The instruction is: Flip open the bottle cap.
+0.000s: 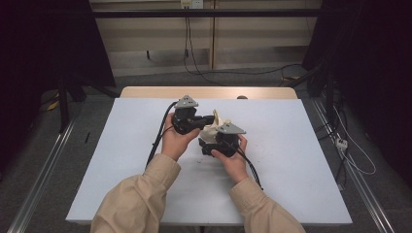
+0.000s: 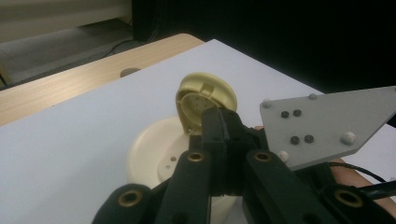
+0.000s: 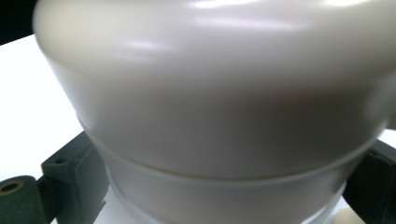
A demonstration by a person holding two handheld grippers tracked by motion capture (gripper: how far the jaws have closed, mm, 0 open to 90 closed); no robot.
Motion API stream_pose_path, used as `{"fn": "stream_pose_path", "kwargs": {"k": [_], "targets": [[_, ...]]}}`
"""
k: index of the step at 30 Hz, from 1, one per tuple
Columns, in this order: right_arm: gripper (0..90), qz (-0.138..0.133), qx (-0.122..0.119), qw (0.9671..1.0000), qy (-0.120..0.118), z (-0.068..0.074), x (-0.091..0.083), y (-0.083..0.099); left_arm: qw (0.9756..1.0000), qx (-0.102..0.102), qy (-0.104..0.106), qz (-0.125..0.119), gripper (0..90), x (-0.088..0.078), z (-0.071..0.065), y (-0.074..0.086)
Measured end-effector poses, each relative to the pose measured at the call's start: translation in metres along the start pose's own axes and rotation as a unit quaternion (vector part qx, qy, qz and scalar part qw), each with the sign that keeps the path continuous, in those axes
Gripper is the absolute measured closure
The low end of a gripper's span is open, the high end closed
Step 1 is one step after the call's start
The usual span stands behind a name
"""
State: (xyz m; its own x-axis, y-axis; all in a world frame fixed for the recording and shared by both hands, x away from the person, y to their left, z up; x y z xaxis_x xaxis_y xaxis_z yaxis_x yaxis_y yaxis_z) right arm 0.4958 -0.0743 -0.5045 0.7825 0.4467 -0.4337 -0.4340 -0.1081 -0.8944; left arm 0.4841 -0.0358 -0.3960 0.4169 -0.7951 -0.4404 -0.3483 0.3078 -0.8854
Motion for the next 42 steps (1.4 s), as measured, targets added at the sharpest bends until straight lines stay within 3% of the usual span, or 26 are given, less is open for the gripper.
{"fn": "stream_pose_path", "kwargs": {"k": [42], "targets": [[3.7, 0.001, 0.002, 1.0, 0.0, 0.0002, -0.0001, 0.0002, 1.0, 0.004, 0.003, 0.005, 90.0, 0.009, -0.0014, -0.0025]]}}
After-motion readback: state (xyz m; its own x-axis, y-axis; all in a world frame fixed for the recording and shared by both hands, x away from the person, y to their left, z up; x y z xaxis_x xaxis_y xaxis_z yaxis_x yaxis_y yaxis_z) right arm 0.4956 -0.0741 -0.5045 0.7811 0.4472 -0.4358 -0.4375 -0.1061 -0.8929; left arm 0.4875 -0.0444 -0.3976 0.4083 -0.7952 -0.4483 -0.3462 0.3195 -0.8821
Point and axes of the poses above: each handheld gripper's, and its own axes: x roughly forward along the jaws, y roughly out of its underside, z roughly to its left, the point moved 10 cm from there along x, roughly forward along the jaws, and after that the axes turned 2 degrees about x, right-handed, at the moved point
